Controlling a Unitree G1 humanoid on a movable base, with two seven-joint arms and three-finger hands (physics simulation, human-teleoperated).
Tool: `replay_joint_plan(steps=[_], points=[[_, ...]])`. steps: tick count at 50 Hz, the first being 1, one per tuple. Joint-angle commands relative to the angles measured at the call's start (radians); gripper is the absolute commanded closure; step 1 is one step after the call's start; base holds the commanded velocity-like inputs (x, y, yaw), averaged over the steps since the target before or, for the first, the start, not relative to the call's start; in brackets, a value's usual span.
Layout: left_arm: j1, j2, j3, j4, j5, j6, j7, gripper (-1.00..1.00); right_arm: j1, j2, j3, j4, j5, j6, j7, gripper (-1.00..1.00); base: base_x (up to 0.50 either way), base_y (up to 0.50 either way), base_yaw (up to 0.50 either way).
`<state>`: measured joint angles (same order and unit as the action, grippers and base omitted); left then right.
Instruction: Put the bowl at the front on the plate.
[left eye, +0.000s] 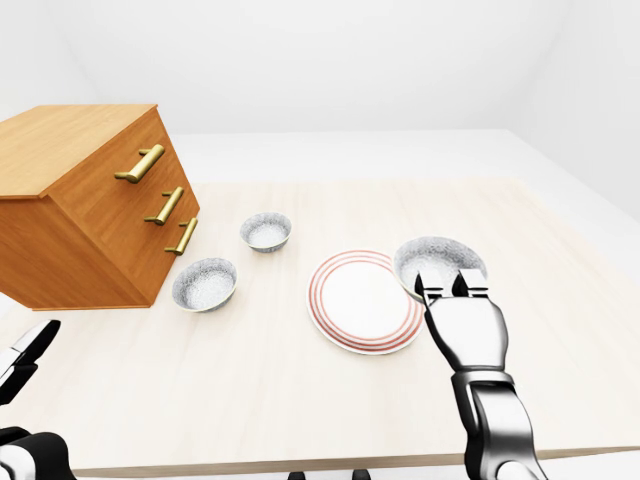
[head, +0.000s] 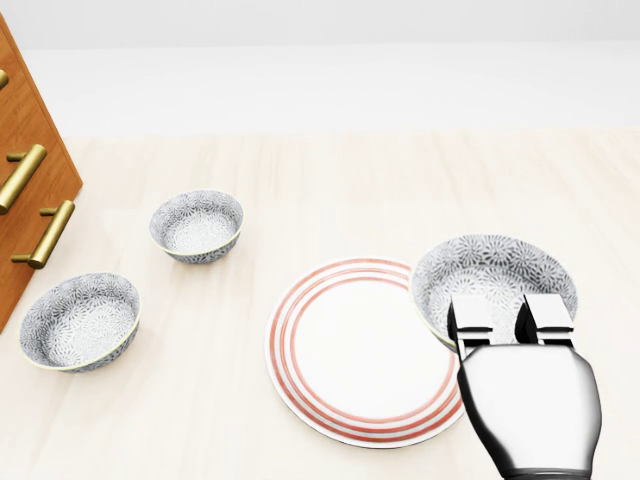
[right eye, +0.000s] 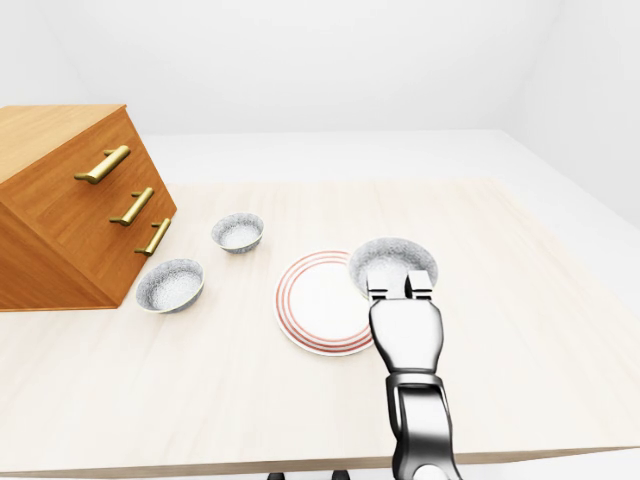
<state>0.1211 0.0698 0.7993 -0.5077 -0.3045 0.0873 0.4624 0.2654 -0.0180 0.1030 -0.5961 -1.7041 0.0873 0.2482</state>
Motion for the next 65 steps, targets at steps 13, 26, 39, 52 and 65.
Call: replay_joint_plan(steps=[13,26,39,52,65], points=[[-0.001,0.001,0.002,-0.003,-0.002,0.0,0.001,-1.0,-0.003,-0.003,0.014,0.007,-0.006,0.0,-0.023,1.0,0.0,0.0,0.0],[-0.007,0.008,0.007,-0.011,-0.008,0.0,0.003,-1.0,-0.075,0.008,0.053,0.102,-0.029,0.0,-0.02,1.0,0.0,0.0,0.0],[-0.001,0.004,0.008,-0.013,-0.01,0.0,-0.001,-1.0,-0.194,0.024,0.103,0.229,-0.021,0.0,-0.042,1.0,0.0,0.0,0.0],[-0.003,0.003,0.001,0.002,-0.007,0.0,0.005,-1.0,-0.22,0.032,0.111,0.304,0.038,0.0,-0.11,1.0,0.0,0.0,0.0],[-0.004,0.0,-0.001,0.004,-0.001,0.0,0.002,-1.0,-0.262,0.051,0.151,0.449,0.071,0.0,-0.2,1.0,0.0,0.0,0.0]])
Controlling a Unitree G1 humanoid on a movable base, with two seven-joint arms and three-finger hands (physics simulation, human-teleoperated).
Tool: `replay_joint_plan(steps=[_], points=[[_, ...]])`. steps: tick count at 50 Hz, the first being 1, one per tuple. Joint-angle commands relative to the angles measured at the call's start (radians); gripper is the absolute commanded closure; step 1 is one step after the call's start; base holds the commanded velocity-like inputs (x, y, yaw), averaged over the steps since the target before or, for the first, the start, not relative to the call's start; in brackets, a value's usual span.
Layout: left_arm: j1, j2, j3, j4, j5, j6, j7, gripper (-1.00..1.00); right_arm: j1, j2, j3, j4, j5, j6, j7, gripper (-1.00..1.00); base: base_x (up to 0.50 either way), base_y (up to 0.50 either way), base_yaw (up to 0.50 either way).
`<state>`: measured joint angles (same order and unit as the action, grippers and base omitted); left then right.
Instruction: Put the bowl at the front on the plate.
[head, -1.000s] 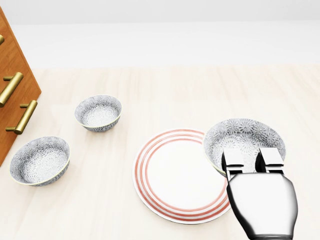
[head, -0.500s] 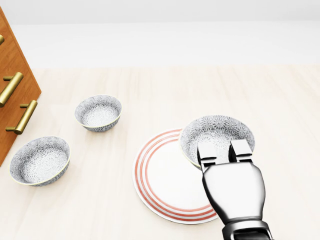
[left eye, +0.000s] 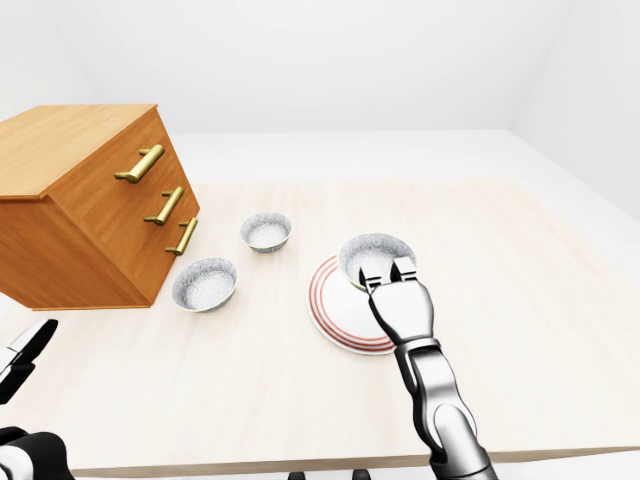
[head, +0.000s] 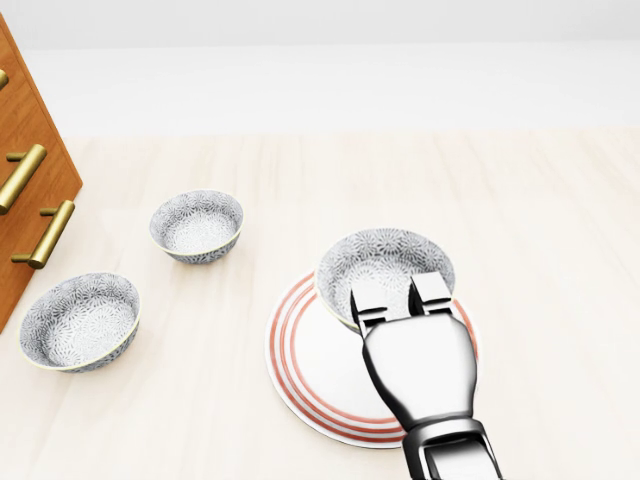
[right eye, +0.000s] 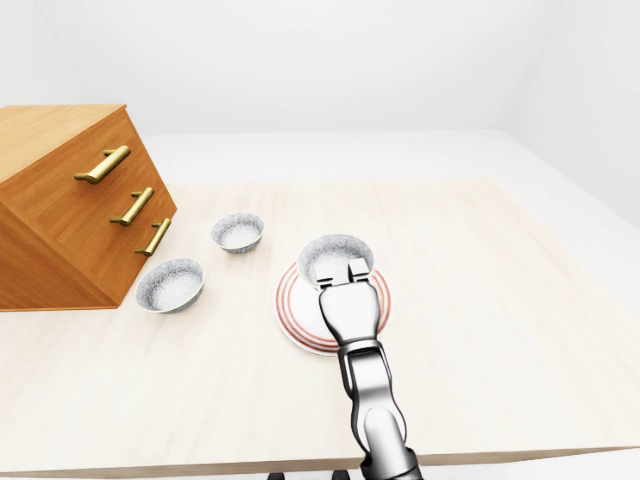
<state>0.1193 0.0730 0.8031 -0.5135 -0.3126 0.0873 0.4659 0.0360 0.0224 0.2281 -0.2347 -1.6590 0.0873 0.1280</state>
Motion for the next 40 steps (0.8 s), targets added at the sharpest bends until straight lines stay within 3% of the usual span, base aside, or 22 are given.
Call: replay_joint_plan(steps=[1,27,40], points=[[-0.001,-0.001,-0.002,0.006,0.004,0.0,-0.001,-1.0,-0.036,0.01,0.026,0.091,0.03,0.0,-0.079,1.0,0.0,0.0,0.0],[-0.007,0.005,0.005,-0.003,-0.007,0.0,0.016,-1.0,-0.036,-0.005,0.009,0.253,0.153,0.0,-0.245,1.0,0.0,0.0,0.0],[-0.008,0.007,-0.002,0.013,-0.006,0.0,0.023,-1.0,-0.064,-0.007,0.01,0.301,0.159,0.0,-0.238,1.0,0.0,0.0,0.0]])
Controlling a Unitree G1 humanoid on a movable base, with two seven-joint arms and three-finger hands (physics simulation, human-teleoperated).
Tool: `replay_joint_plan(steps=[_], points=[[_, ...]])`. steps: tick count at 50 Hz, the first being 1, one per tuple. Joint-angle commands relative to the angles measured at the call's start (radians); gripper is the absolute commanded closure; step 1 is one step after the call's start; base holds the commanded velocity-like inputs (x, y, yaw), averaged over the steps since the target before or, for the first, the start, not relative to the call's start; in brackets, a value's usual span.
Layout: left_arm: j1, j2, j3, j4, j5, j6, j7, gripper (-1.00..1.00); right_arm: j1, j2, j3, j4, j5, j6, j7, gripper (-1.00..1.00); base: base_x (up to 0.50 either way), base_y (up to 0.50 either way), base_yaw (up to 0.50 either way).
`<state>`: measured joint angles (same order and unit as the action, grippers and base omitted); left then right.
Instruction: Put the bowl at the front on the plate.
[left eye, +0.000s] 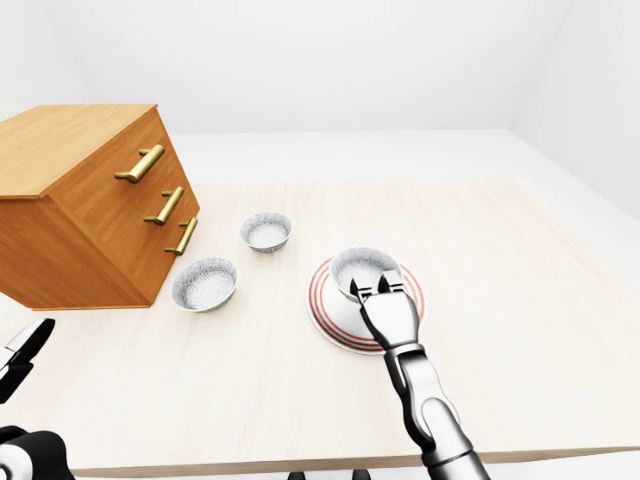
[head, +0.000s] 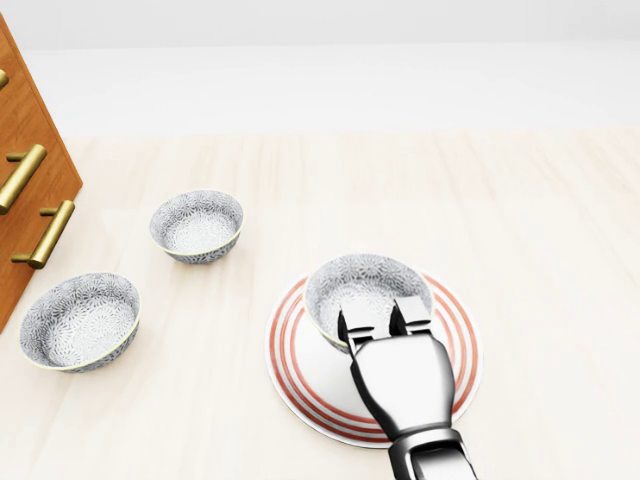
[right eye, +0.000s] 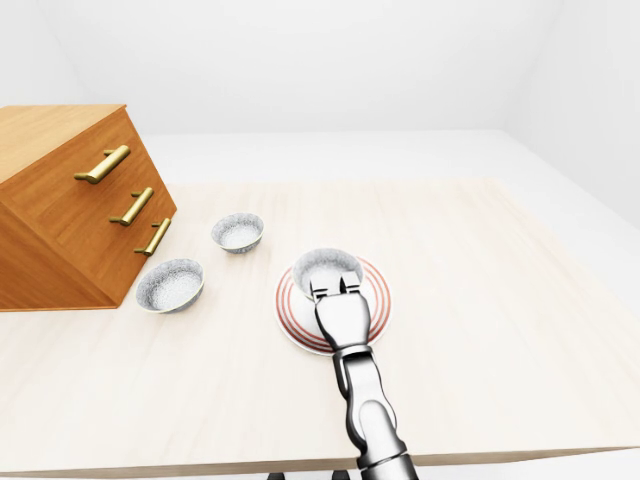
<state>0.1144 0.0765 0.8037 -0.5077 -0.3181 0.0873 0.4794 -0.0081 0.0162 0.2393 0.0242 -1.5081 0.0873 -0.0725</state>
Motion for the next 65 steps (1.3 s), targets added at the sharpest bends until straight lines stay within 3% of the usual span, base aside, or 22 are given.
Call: replay_joint_plan(steps=[1,33,34,35,47,65], points=[[-0.005,0.005,-0.001,0.006,-0.003,0.0,0.011,-1.0,-0.021,-0.002,-0.002,0.044,0.009,0.0,-0.035,1.0,0.0,0.0,0.0],[-0.004,0.007,0.002,0.004,-0.018,0.0,0.011,-1.0,-0.007,-0.014,-0.01,0.09,0.039,0.0,-0.076,1.0,0.0,0.0,0.0],[-0.002,0.006,0.001,0.004,-0.017,0.0,0.01,-1.0,-0.004,-0.013,-0.007,0.081,0.033,0.0,-0.07,0.86,0.0,0.0,0.0],[-0.002,0.005,-0.002,0.007,-0.014,0.0,0.009,-1.0,-0.006,-0.014,-0.008,0.085,0.032,0.0,-0.072,-1.0,0.0,0.0,0.0],[-0.002,0.005,-0.001,0.005,-0.012,0.0,0.01,-1.0,0.003,-0.021,-0.009,0.014,-0.008,0.0,-0.021,-1.0,0.0,0.0,0.0],[-0.002,0.005,-0.011,0.019,-0.002,0.0,0.01,-1.0,-0.002,0.015,-0.001,-0.397,-0.264,0.0,0.327,-1.0,0.0,0.0,0.0]])
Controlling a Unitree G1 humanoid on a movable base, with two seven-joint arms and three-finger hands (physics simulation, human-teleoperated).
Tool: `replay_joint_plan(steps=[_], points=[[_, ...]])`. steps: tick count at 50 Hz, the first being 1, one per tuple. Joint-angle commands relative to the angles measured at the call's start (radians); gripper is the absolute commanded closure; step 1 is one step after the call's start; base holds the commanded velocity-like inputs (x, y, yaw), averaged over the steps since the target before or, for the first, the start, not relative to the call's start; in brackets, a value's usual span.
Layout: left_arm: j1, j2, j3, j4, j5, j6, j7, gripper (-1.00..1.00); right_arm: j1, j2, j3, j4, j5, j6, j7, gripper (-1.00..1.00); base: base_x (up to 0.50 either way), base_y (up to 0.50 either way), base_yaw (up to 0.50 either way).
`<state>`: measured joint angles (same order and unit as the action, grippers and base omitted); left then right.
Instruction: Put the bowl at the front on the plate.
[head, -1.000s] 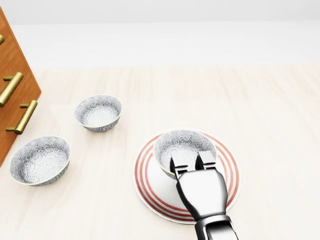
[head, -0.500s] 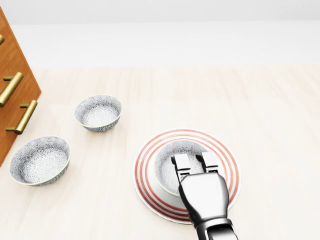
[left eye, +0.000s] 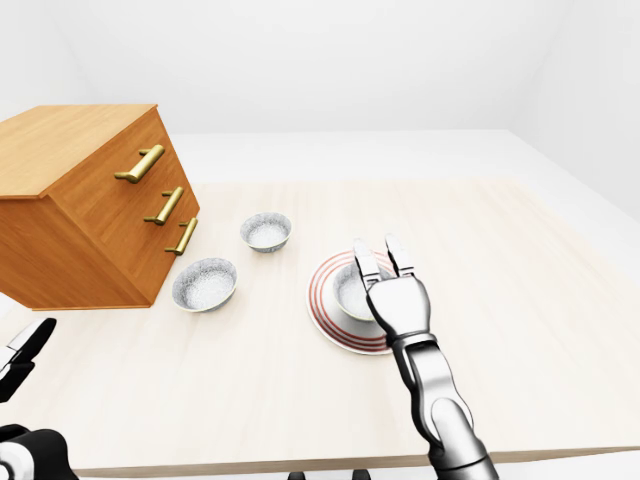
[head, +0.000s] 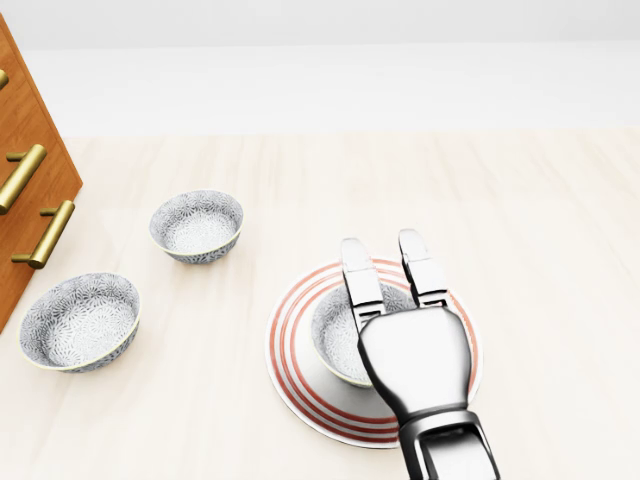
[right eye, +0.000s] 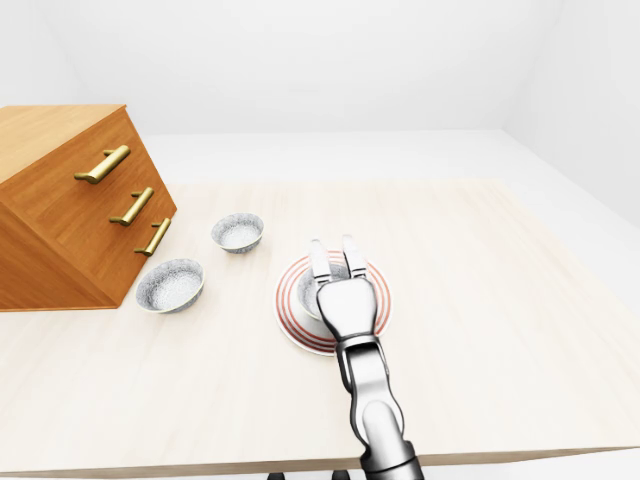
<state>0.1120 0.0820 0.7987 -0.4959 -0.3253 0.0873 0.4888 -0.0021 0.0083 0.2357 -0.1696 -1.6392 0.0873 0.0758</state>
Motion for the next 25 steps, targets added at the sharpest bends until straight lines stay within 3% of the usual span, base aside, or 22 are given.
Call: replay_joint_plan(steps=[1,17,25], points=[[-0.002,0.0,-0.009,0.015,0.008,0.0,0.002,-1.0,-0.015,0.026,0.003,-0.227,-0.15,0.0,0.202,-1.0,0.0,0.0,0.0],[-0.002,0.002,0.003,-0.015,0.015,0.0,0.0,-1.0,-0.147,0.085,-0.017,-0.467,-0.32,0.0,0.486,-1.0,0.0,0.0,0.0],[-0.008,0.0,-0.023,0.032,0.043,0.0,0.002,-1.0,-0.292,0.015,-0.007,-0.547,-0.333,0.0,0.622,-1.0,0.0,0.0,0.0]])
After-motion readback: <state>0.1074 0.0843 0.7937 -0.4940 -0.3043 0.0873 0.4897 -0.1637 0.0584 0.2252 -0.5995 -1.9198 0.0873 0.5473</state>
